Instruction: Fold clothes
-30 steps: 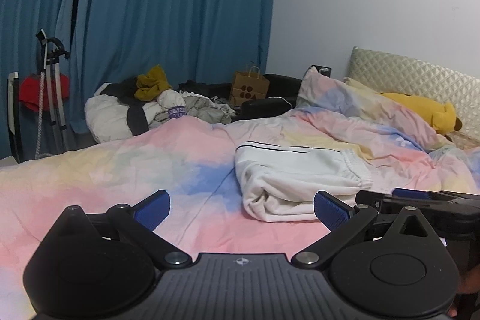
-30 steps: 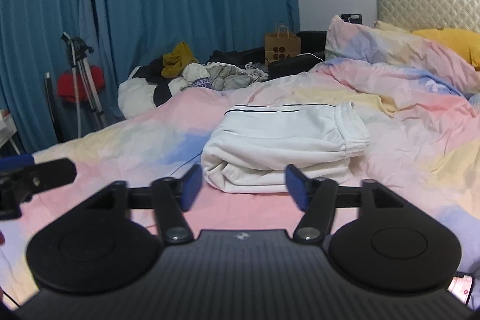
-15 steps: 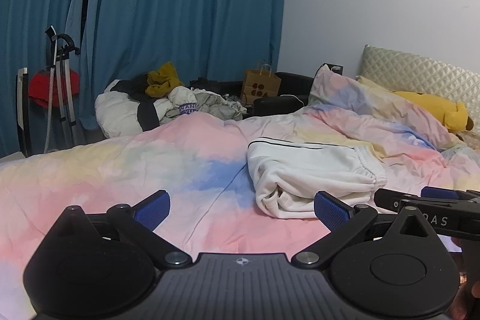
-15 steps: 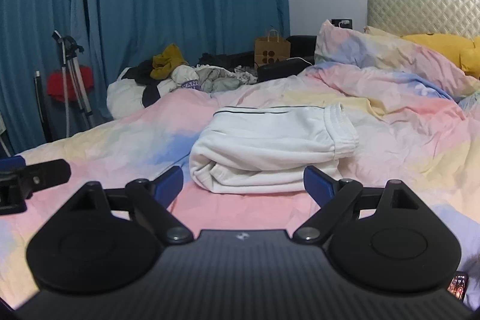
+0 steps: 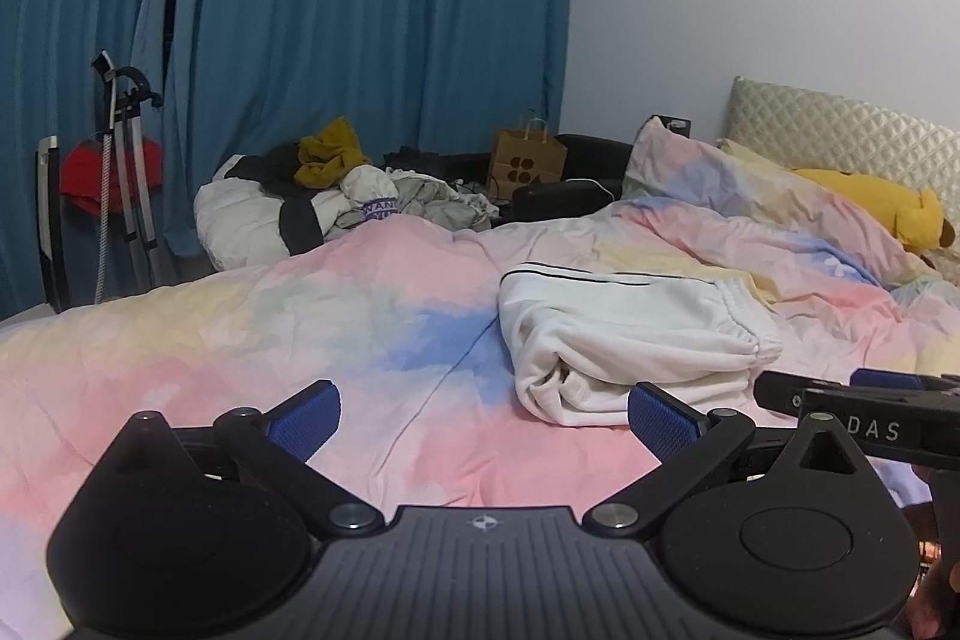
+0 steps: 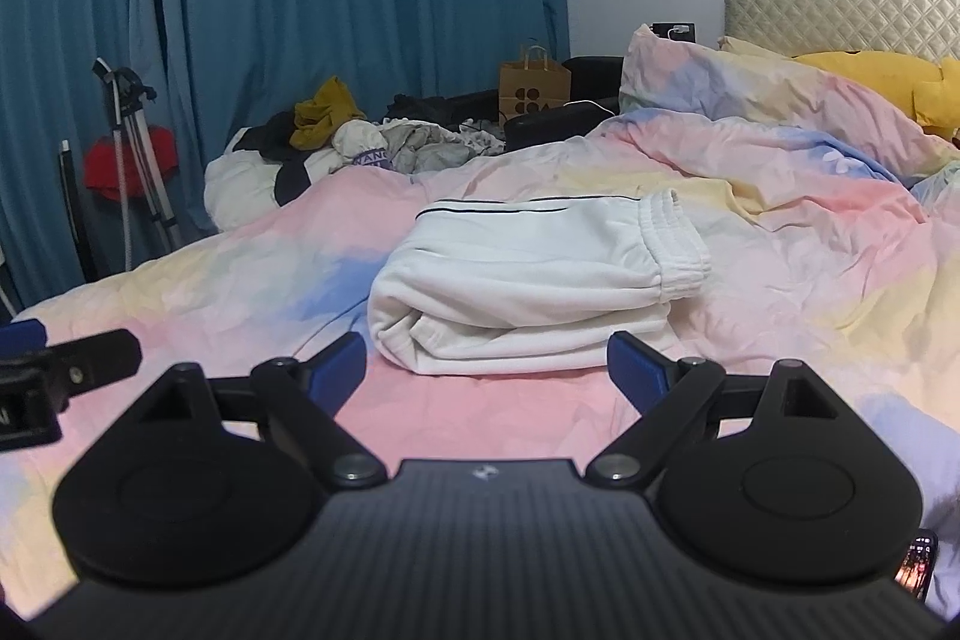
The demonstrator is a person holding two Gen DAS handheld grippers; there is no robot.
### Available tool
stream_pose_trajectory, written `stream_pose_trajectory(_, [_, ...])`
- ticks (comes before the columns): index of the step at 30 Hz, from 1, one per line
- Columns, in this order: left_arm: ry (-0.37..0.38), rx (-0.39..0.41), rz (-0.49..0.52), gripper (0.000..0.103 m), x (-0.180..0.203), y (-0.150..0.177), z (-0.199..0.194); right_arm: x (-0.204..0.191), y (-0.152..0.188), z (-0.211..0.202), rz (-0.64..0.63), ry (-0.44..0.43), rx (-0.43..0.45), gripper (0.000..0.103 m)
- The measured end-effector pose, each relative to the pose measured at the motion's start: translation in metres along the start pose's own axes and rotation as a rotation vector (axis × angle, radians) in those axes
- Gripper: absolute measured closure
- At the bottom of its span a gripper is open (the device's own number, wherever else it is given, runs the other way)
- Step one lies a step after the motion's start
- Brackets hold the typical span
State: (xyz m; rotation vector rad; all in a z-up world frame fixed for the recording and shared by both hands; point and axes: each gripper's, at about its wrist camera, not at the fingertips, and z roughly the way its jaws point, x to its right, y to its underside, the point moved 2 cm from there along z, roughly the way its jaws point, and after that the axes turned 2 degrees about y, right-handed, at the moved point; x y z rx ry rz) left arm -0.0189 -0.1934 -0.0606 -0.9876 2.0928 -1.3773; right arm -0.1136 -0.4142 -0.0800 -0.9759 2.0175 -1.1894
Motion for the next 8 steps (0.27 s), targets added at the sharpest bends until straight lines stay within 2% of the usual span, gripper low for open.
stream_pose_trajectory(8, [0.013,0.005,-0.009,0.0,-0.0032,-0.0021,-0.0033,-0.0028,0.0008,-0.0008,-0.013,0.009,-0.002,0.014])
